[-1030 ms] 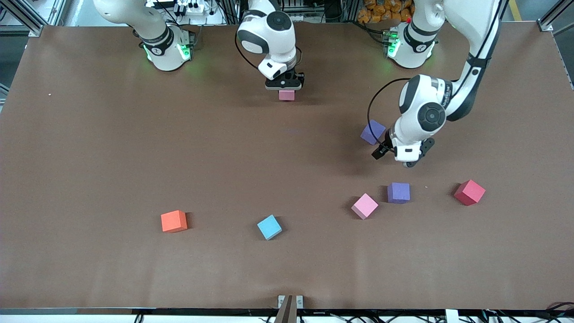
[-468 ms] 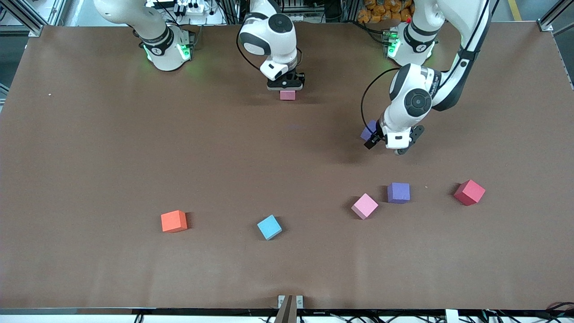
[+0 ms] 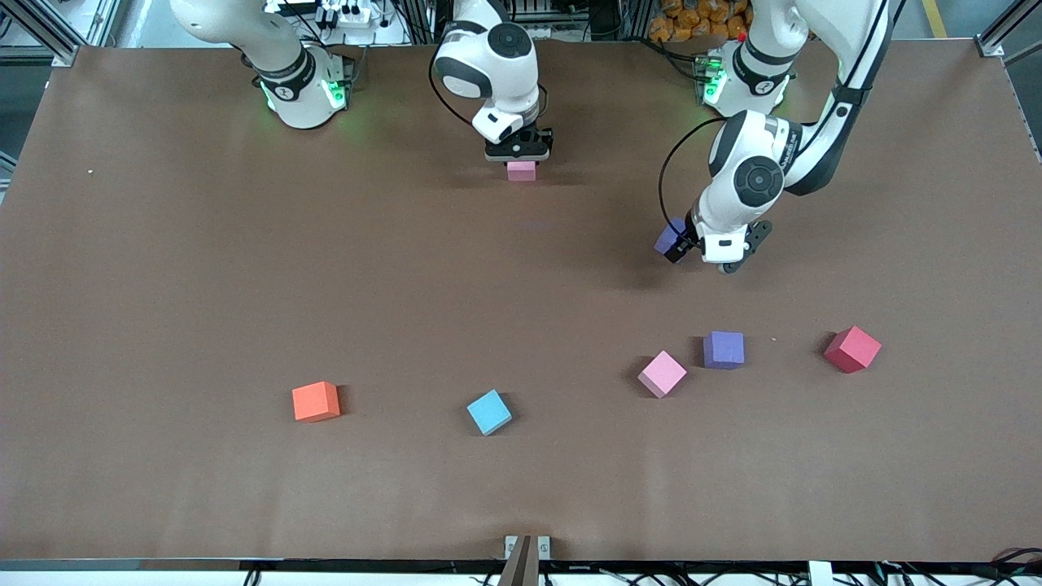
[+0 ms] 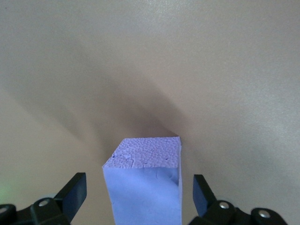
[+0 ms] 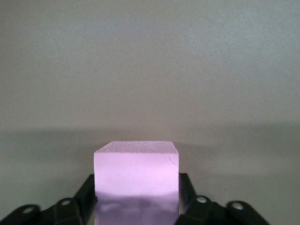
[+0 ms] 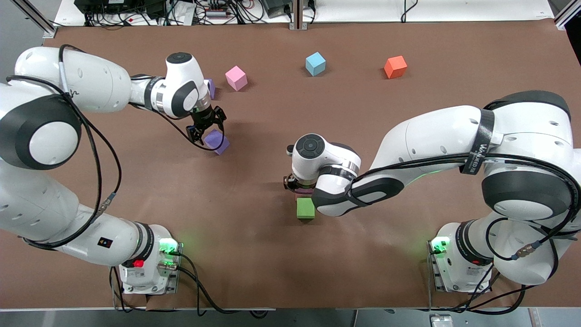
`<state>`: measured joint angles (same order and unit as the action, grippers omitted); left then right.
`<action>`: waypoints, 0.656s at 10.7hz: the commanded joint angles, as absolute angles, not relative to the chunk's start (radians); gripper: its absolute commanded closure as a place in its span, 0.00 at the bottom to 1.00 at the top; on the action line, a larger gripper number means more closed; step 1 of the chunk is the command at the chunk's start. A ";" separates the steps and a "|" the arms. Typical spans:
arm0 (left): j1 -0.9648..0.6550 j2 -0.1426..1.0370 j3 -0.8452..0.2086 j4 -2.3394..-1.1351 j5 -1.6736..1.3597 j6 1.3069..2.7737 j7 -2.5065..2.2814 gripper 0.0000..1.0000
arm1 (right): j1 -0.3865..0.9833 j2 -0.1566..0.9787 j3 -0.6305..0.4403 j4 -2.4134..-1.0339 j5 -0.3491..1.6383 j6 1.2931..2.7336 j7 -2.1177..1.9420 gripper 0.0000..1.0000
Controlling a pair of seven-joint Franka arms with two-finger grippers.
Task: Arrange blocks into number 1
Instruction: 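Grasp the purple block with the left gripper while the right gripper withdraws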
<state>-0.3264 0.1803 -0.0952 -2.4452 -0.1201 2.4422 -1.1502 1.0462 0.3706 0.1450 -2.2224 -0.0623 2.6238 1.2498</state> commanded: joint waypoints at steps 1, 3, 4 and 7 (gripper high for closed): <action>-0.321 0.161 -0.104 -2.479 -0.094 2.474 -1.169 0.00 | 0.994 0.263 0.153 -2.276 -0.087 2.626 1.296 0.00; -0.322 0.176 -0.107 -2.479 -0.094 2.491 -1.170 0.00 | 0.922 0.166 0.199 -2.330 -0.087 2.622 1.296 0.00; -0.325 0.182 -0.109 -2.479 -0.094 2.499 -1.172 0.00 | 0.881 0.105 0.215 -2.374 -0.090 2.619 1.289 0.00; -0.328 0.221 -0.121 -2.468 -0.094 2.528 -1.172 0.00 | 0.657 -0.047 0.242 -2.444 -0.092 2.518 1.086 0.00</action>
<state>-0.3274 0.2001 -0.1086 -2.4678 -0.1198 2.4973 -1.1502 0.7788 0.0645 0.2157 -2.3829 -0.0737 2.5815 1.1952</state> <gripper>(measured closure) 0.000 0.000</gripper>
